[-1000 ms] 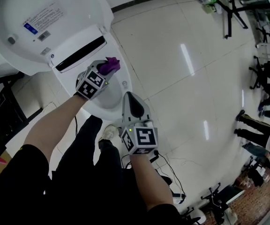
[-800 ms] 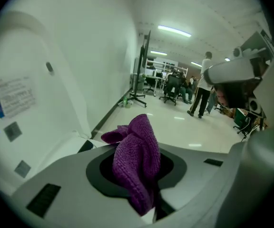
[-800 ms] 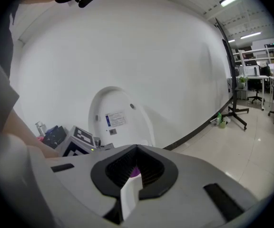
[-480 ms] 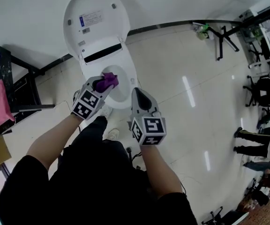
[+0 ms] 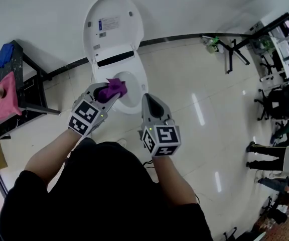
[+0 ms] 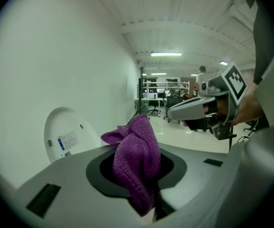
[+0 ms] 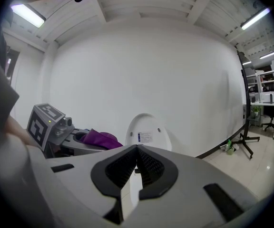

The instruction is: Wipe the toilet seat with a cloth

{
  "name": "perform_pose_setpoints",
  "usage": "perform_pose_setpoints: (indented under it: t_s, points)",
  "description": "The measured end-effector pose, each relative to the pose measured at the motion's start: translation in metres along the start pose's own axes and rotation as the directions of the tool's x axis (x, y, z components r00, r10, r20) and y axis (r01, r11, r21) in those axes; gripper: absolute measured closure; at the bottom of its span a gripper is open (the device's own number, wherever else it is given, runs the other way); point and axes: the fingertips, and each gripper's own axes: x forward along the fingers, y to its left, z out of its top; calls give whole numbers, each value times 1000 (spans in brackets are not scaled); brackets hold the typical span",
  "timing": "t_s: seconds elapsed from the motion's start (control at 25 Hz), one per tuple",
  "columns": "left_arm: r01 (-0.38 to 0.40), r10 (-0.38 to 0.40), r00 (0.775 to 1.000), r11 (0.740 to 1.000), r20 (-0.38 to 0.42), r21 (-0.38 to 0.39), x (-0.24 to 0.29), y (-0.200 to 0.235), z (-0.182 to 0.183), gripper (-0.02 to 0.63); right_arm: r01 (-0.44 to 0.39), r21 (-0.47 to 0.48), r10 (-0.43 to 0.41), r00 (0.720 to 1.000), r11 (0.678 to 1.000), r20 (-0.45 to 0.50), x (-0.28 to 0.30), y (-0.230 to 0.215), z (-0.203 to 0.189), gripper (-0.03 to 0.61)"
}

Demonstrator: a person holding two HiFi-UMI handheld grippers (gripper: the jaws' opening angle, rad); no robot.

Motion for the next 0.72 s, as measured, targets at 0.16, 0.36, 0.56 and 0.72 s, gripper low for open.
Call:
perform_pose_setpoints:
  t_s: [0.16,0.36,0.56,0.72]
  points:
    - [18,-19,999,999,35,39,-27,2,6,520,29,4,-29,999,1000,28,-1,15,8,562]
    - [34,-39,997,996,68,82,-53,13,14,520,43,13,-44,997,999,57,2,42,18,563]
    - [41,-50,995,994,82,98,-65,14,23,520,41,17,-42,997,999,64,-2,55,27,563]
    - [45,-54,995,994,86,100,-68,14,28,520,37,-2,-37,997,999,61,-3,61,32,565]
